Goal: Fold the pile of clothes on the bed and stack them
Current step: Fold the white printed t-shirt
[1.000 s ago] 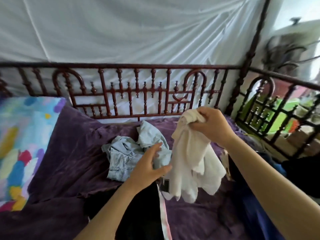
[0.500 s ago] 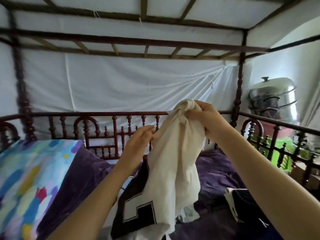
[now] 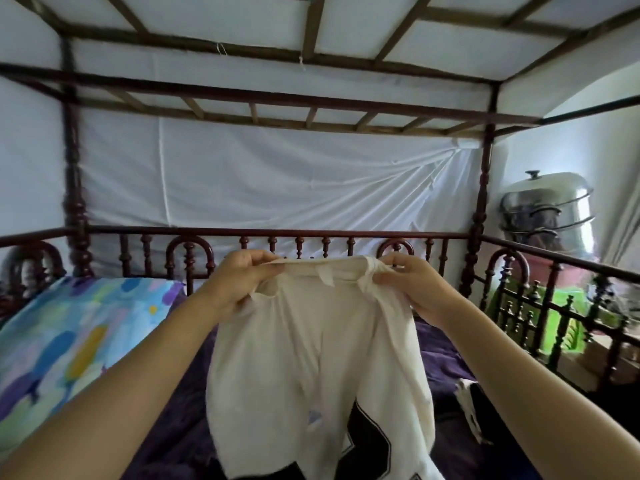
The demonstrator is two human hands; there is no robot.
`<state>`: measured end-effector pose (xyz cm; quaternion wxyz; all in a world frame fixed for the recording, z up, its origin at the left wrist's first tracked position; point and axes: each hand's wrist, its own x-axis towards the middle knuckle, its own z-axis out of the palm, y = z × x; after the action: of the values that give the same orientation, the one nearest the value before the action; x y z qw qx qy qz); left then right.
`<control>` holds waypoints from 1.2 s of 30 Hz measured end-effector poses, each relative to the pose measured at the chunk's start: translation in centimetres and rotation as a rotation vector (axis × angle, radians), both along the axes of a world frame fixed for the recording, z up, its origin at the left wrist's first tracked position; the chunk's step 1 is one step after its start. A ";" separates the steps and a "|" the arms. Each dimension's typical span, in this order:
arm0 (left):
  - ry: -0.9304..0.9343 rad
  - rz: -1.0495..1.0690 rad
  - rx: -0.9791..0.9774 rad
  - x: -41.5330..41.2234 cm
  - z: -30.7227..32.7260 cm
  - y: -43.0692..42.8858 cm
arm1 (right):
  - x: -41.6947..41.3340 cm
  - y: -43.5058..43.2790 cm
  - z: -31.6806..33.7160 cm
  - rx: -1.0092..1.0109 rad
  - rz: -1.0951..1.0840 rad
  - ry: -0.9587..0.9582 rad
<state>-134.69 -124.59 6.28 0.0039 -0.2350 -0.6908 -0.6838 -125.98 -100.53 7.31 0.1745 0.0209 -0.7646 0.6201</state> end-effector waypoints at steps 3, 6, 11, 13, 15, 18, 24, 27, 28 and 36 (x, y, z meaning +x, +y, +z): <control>0.083 -0.014 -0.054 0.8 1.2 -0.2 | 0.1 -0.5 -1.7 0.099 -0.032 -0.062; 0.153 0.021 -0.160 1.7 1.1 -0.5 | -0.2 -0.7 -2.7 0.183 -0.099 -0.071; 0.149 0.067 -0.219 1.9 0.2 -1.2 | -1.7 -2.4 -5.0 0.183 -0.165 -0.098; 0.139 0.071 -0.246 2.1 -0.1 -1.7 | -2.3 -3.5 -6.7 0.173 -0.194 -0.092; 0.137 0.084 -0.290 2.2 -0.5 -2.3 | -3.2 -4.7 -8.4 0.145 -0.213 -0.125; 0.117 0.116 -0.309 1.9 -1.3 -3.4 | -4.1 -6.4 -10.7 0.132 -0.219 -0.138; 0.124 0.205 -0.314 1.2 -2.5 -4.0 | -1.7 -10.2 -14.1 0.351 -0.251 0.372; 0.142 0.226 -0.332 1.0 -2.5 -4.0 | -1.8 -12.0 -15.4 0.693 -0.218 0.674; 0.147 0.233 -0.347 0.9 -2.4 -3.9 | -2.1 -12.8 -15.8 0.771 -0.236 0.704; 0.163 0.272 -0.280 0.5 -1.1 -4.2 | -3.3 -15.1 -18.2 0.653 -0.387 0.250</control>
<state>-134.16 -128.80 5.22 0.1193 -0.1925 -0.8017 -0.5531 -129.27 -115.64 -10.87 0.3638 0.0061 -0.8842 0.2929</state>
